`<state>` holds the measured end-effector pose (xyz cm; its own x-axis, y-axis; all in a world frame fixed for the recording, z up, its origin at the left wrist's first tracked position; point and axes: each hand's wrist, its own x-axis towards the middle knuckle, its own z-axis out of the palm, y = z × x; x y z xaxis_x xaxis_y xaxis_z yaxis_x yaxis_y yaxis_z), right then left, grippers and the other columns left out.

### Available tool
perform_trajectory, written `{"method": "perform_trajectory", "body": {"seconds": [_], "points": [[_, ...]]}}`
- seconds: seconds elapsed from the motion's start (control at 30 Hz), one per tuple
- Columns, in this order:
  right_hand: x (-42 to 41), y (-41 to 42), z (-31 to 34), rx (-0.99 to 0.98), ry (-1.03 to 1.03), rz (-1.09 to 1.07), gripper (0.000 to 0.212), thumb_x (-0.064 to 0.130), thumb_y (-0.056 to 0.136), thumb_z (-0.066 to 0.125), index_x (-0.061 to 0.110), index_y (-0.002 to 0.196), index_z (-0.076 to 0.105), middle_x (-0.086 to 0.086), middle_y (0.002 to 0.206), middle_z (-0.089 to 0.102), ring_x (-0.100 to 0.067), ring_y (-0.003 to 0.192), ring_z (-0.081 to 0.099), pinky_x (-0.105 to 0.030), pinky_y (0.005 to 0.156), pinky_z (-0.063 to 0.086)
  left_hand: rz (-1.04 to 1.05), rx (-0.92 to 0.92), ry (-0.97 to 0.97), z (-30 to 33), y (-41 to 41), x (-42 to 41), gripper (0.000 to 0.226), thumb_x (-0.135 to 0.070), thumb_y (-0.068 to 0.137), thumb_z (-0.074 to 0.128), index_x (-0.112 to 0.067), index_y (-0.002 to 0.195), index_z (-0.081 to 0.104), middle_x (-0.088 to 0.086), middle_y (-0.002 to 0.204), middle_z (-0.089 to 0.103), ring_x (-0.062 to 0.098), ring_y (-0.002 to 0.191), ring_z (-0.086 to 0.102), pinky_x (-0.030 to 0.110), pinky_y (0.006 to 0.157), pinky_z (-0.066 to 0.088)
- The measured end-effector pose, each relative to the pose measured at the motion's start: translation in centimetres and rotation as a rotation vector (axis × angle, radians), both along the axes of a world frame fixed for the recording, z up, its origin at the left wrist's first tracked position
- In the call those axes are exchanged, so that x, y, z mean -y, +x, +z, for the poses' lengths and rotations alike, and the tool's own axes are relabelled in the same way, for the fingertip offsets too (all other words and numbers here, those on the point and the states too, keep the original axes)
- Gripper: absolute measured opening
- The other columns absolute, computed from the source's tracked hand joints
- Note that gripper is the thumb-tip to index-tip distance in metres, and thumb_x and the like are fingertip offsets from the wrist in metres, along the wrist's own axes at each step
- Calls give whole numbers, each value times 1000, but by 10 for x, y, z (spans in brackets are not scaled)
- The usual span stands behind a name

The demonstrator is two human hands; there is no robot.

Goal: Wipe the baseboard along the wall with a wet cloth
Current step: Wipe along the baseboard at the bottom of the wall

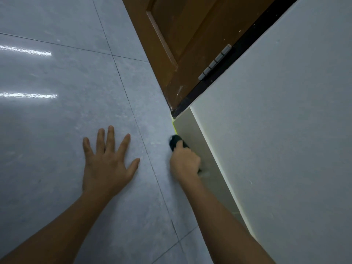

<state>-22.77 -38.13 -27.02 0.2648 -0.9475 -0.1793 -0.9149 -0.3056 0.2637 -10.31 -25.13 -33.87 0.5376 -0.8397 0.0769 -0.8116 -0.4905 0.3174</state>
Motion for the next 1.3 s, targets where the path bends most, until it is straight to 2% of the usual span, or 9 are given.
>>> {"method": "perform_trajectory", "body": {"seconds": [0.1, 0.2, 0.43, 0.67, 0.83, 0.97, 1.17, 1.23, 1.3], "points": [[21, 31, -6, 49, -36, 56, 56, 10, 96, 35, 12, 148, 14, -17, 116, 63, -32, 97, 64, -38, 66, 47, 3, 5, 4, 0, 1, -1, 76, -64, 83, 26, -22, 146, 37, 21, 156, 24, 41, 143, 21, 62, 110, 5], [24, 37, -5, 93, -30, 84, 59, 4, 95, 36, 25, 147, 18, -18, 107, 63, -31, 87, 63, -36, 57, 41, 5, -4, 6, 0, 1, 0, 76, -64, 83, 28, -22, 146, 37, 21, 156, 24, 41, 143, 21, 63, 110, 6], [-18, -19, -6, 98, -17, -5, 45, 15, 101, 32, 19, 146, 29, -13, 115, 63, -32, 100, 64, -34, 67, 43, 1, -11, -1, 2, 1, 0, 76, -62, 82, 29, -20, 144, 41, 23, 154, 27, 43, 142, 23, 64, 110, 9], [33, 57, -2, 163, -61, 64, 37, 7, 97, 36, 5, 133, 45, -17, 118, 64, -33, 101, 65, -39, 72, 52, -3, 5, 48, 2, 2, 1, 77, -65, 84, 25, -24, 149, 27, 20, 158, 17, 39, 146, 14, 63, 112, 4], [-5, 9, -3, 164, 1, -13, 47, 10, 98, 33, 11, 145, 31, -15, 123, 61, -33, 107, 62, -40, 82, 50, -15, -6, 31, 4, 3, -1, 76, -63, 84, 29, -22, 148, 33, 22, 156, 21, 42, 144, 18, 65, 111, 7], [-43, -48, 0, 16, 38, -26, 51, 12, 100, 33, 11, 149, 23, -15, 123, 61, -30, 104, 64, -39, 77, 52, -28, -7, 17, 4, 3, 2, 75, -62, 84, 29, -20, 146, 35, 24, 155, 24, 43, 143, 21, 64, 110, 7], [-14, -25, -3, -97, -85, 181, 53, 7, 100, 25, 1, 151, 11, -21, 120, 58, -30, 93, 66, -37, 69, 52, -74, 9, -3, 10, -11, 1, 66, -45, 89, 25, -10, 141, 45, 31, 148, 32, 47, 140, 25, 46, 114, -16], [-8, -27, 0, -138, -136, 202, 51, 5, 97, 29, -1, 148, 26, -21, 107, 65, -28, 80, 69, -33, 61, 53, -189, -14, -23, 13, -38, -2, 63, -41, 88, 28, -8, 139, 48, 27, 146, 39, 44, 137, 34, 47, 116, -6], [-19, -45, 8, -171, -137, 197, 45, 11, 81, 49, 3, 123, 64, -12, 69, 70, -18, 46, 64, -24, 40, 47, -281, -55, -14, 10, -66, -9, 66, -49, 88, 30, -13, 142, 44, 20, 148, 40, 38, 137, 37, 51, 113, 5]]}}
